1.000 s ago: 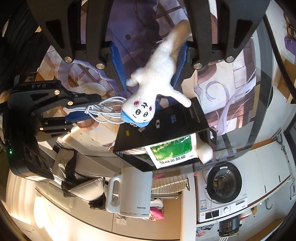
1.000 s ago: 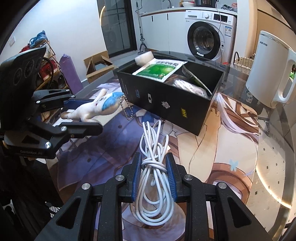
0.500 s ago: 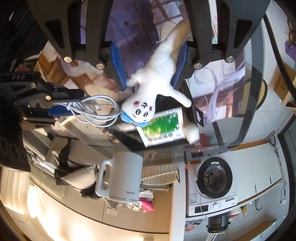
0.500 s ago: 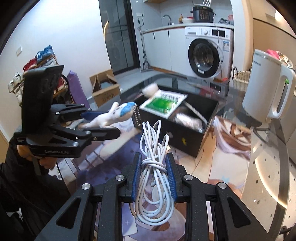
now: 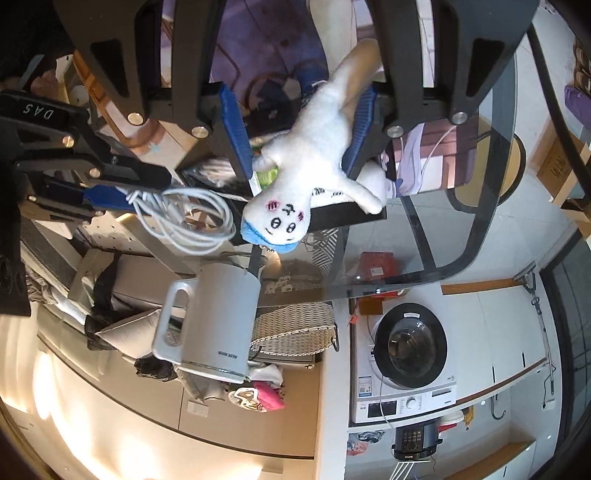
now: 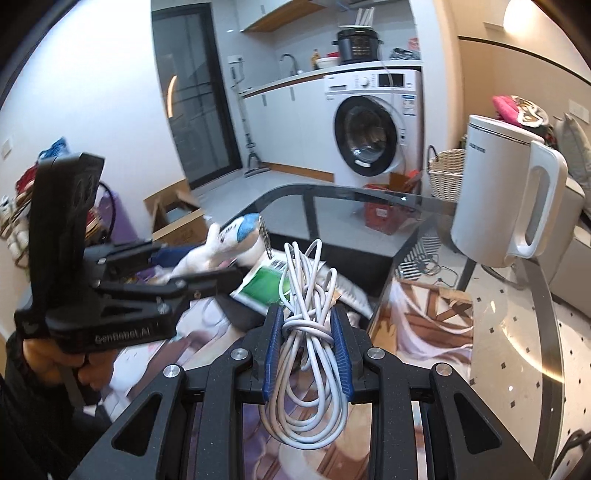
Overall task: Organize soft objects
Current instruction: 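Carry the cable and plush doll over the black box with both grippers, then open both grippers to drop the cable and doll into the box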
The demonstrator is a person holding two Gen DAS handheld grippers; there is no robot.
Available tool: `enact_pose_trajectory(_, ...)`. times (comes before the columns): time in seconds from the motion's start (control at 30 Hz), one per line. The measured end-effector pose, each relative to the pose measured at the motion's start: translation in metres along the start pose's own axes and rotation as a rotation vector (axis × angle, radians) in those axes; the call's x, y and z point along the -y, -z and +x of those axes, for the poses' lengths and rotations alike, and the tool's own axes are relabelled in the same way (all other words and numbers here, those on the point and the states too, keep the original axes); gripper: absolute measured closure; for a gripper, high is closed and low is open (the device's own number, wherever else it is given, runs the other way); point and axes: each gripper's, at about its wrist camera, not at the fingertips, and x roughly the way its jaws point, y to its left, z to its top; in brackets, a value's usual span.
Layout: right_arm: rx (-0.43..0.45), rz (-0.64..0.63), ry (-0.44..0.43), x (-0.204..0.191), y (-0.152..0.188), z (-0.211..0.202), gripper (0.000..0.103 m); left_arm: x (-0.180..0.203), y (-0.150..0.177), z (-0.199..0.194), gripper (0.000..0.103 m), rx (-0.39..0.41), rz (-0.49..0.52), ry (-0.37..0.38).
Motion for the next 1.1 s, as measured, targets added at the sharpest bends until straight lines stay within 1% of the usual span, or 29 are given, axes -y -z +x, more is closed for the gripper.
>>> enact_pose_trajectory(0.07,0.005,0.017,0.015,0.004,-0.007,0.007,0.077,-0.001,-0.005,0.007,0.054,-0.002,0.001,-0.015)
enact_pose_trajectory(0.23,0.002,0.045,0.049,0.011,-0.019,0.024,0.077,-0.004,-0.013,0.022,0.054,-0.016,-0.01,-0.021)
enact_pose_trajectory(0.37,-0.006,0.044,0.071,0.012,-0.023,0.04,0.077,-0.008,-0.019,0.038,0.054,-0.037,-0.018,-0.019)
enact_pose_trajectory(0.53,-0.034,0.051,0.1,0.016,-0.024,0.064,0.077,-0.009,-0.018,0.061,0.054,-0.078,-0.017,-0.019)
enact_pose_trajectory(0.67,-0.063,0.051,0.113,0.016,-0.021,0.082,0.077,-0.002,-0.013,0.066,0.055,-0.076,0.038,-0.054)
enact_pose_trajectory(0.73,-0.077,0.062,0.121,0.02,-0.018,0.087,0.077,-0.002,-0.013,0.067,0.055,-0.074,0.039,-0.043)
enact_pose_trajectory(0.8,-0.096,0.07,0.12,0.023,-0.016,0.092,0.077,0.0,-0.012,0.068,0.055,-0.075,0.055,-0.051)
enact_pose_trajectory(0.93,-0.107,0.048,0.123,0.023,-0.014,0.093,0.077,0.002,-0.013,0.067,0.055,-0.081,0.072,-0.056)
enact_pose_trajectory(1.0,-0.109,0.039,0.118,0.023,-0.014,0.092,0.077,0.001,-0.014,0.066,0.054,-0.075,0.064,-0.02)
enact_pose_trajectory(1.03,-0.104,0.038,0.12,0.025,-0.015,0.09,0.076,0.0,-0.014,0.066,0.054,-0.086,0.054,0.005)
enact_pose_trajectory(1.1,-0.087,0.029,0.123,0.025,-0.016,0.085,0.075,0.0,-0.013,0.069,0.054,-0.092,0.05,0.022)
